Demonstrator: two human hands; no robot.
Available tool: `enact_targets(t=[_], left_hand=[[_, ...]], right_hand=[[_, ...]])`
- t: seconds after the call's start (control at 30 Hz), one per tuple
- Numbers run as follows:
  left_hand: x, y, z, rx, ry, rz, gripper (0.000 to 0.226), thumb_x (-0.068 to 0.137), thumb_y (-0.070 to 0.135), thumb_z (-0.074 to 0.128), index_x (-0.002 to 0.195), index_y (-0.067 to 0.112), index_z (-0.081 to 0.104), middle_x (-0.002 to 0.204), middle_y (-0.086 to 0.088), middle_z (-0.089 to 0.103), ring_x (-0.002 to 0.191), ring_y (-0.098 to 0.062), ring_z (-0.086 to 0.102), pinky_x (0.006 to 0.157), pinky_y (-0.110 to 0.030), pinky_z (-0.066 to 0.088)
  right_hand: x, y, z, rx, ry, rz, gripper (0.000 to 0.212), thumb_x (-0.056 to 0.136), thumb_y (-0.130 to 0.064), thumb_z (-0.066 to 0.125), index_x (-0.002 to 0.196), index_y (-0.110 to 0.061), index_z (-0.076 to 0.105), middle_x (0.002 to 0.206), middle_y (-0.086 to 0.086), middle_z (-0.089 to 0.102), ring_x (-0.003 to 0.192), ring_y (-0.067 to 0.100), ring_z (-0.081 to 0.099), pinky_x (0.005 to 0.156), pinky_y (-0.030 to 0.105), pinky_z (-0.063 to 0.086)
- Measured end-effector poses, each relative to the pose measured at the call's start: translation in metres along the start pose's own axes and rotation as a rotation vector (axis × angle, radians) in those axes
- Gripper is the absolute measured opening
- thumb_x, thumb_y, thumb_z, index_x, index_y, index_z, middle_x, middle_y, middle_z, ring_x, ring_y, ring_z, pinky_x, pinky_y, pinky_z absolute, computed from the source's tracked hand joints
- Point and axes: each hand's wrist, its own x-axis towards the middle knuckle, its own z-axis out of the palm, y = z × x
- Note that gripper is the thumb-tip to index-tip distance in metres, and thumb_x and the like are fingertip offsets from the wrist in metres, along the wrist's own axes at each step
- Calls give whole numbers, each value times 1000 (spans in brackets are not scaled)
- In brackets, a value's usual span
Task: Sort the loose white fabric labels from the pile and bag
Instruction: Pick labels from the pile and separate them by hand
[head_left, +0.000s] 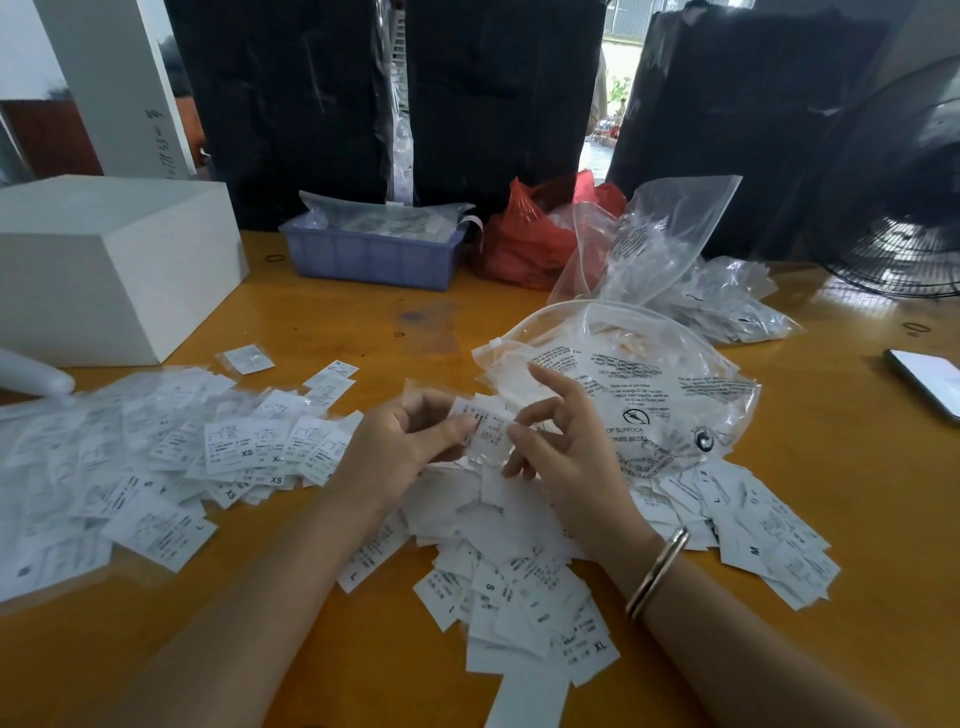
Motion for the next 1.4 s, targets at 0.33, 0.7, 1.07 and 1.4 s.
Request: enact_targets(t=[0.33,0.7,1.07,1.4], left_hand=[[-6,3,5,172,-66,63,16,73,42,69,86,34,74,79,-3,72,70,-15,67,58,-22,52],[-5,7,-2,187,78,64,29,68,43,73,94,44,60,86,15,69,72,-5,68,53,-14,50],[10,-7,-50,873,634,4,59,82,18,73,133,18,44,125,-10,58,107,-29,59,73,-32,49],[8,-12,-36,1230,528,224,47,81,25,71,125,20,57,136,-11,46,125,-32,37,95,-47,33]], right_hand=[[2,5,3,19,14,-46,43,85,4,63,108,-30,54,71,-4,67,67,10,68,63,17,50],[8,-14,1,-154,43,-119,28,87,-13,63,106,-33,58,78,-7,65,63,2,54,59,18,47],[107,9,-91,-1279,-76,355,26,92,-27,54,76,-9,63,79,5,59,75,22,55,69,30,45],[98,22,-88,-944,176,303,33,88,-27,62,59,-12,56,61,2,57,60,20,52,58,28,41]])
